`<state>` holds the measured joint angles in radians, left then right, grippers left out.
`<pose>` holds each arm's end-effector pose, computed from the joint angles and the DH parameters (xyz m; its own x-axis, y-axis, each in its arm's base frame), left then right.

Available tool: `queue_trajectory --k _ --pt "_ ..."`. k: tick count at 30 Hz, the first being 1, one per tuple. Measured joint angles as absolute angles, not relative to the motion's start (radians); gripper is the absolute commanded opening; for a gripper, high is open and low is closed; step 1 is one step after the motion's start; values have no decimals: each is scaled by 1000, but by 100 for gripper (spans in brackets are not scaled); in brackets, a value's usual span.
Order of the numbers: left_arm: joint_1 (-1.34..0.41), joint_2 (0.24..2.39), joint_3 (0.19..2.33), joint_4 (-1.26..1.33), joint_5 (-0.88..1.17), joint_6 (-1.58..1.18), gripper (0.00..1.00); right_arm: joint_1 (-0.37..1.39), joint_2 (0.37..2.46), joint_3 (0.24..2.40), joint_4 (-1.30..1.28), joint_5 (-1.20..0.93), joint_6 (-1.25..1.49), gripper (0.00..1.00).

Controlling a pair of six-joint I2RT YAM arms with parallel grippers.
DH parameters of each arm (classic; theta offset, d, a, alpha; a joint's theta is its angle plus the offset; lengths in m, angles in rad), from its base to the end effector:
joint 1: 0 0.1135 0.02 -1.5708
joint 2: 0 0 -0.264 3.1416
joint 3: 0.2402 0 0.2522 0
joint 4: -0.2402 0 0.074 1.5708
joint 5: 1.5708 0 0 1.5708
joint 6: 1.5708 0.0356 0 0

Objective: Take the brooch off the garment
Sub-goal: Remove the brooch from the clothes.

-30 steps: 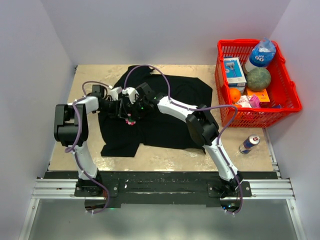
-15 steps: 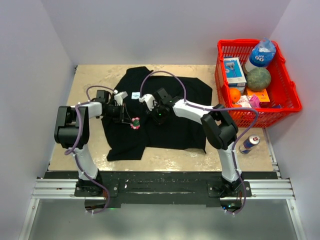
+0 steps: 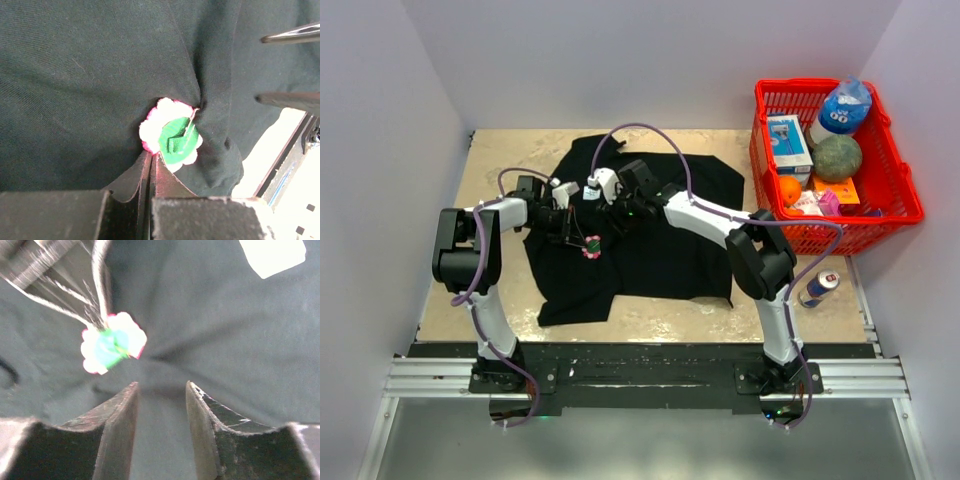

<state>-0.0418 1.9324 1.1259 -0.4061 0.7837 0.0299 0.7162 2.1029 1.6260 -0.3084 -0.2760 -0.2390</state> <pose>0.3596 -0.0402 0.1322 -0.9270 0.0600 -0.3702 0.3047 0.6959 -0.6503 0.3524 0.3196 0.2053 -0.3342 -0.5928 -0.7327 -0.8812 0.4723 0.0198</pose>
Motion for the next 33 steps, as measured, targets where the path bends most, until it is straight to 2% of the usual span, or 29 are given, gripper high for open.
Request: queue_trajectory --k 9,18,25,28,33 --pt "-42 1932 1126 -406 784 19 0 750 2156 1660 -252 -397 -190 59" --pt "-42 1931 1126 -409 785 19 0 772 2198 1660 -285 -432 -273 57" --pt "-42 1927 1127 -409 786 21 0 773 2211 1649 -300 -319 -325 47" --pt "-42 1926 1127 -408 797 24 0 773 2228 1655 -299 -292 -326 34" --pt "-41 1923 1159 -424 806 49 0 774 2236 1671 -301 -279 -328 4"
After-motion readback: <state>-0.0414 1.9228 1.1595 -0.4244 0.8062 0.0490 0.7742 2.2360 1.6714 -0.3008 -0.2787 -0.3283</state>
